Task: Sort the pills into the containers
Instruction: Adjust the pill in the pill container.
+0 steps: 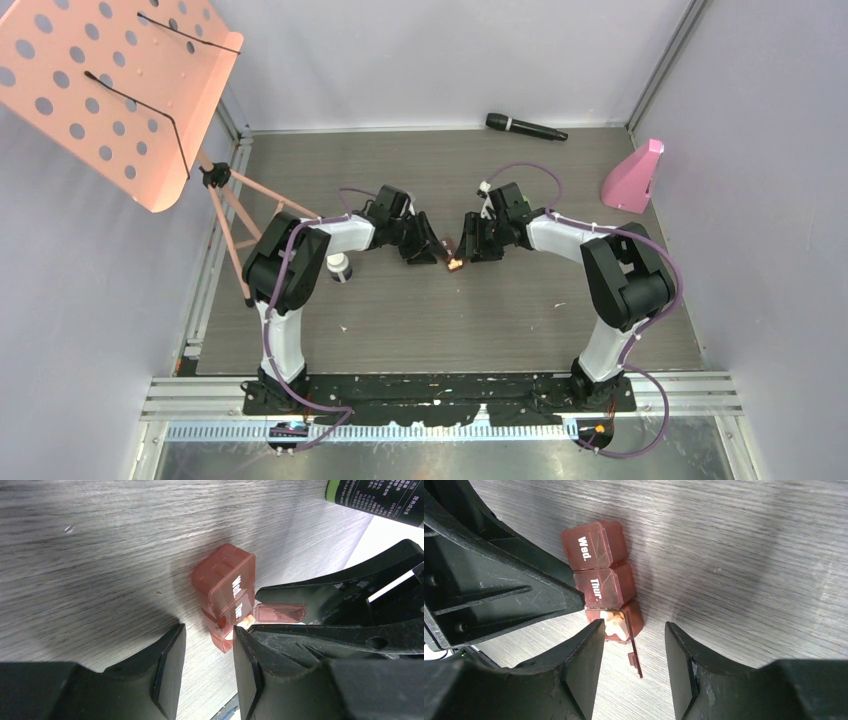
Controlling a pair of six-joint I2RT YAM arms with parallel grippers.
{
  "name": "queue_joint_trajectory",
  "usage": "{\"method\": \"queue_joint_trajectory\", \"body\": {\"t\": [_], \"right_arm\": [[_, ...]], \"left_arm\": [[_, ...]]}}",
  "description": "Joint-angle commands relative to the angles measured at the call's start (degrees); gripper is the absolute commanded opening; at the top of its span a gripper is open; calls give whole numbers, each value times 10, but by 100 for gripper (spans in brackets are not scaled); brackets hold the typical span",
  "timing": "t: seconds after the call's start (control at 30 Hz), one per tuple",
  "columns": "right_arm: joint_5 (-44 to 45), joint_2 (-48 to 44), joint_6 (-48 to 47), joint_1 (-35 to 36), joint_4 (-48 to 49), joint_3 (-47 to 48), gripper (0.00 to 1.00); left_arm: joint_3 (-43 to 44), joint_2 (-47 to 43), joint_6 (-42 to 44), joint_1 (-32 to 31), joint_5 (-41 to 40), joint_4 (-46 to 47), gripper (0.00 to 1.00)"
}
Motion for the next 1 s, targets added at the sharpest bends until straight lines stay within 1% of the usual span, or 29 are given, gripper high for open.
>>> {"method": "queue_joint_trajectory", "body": {"t": [0.0,0.13,0.27,0.4,0.5,0.7,0.83,0.9,0.97], "right_arm": [[7,-15,8,2,12,13,55],[14,-24,25,2,14,12,56],[25,-28,34,2,9,11,54],[31,-36,41,0,10,6,51],[25,-44,53,-4,21,-2,51],[25,-50,65,-9,32,-10,51],[40,-39,56,-10,14,-6,45],[42,-33,45,-10,4,-2,41],[39,-28,35,-10,-2,-2,40]], "left_arm": [[15,5,-14,-2,5,17,42],[15,7,-22,-2,6,21,42],[13,12,-30,-2,-1,19,41],[8,12,-30,-3,-14,12,37],[10,12,-25,-3,-25,0,33],[15,11,-11,-3,-44,-28,31],[18,10,-10,-3,-44,-30,31],[20,9,-10,-3,-43,-30,31],[22,8,-13,-3,-42,-30,32]]}}
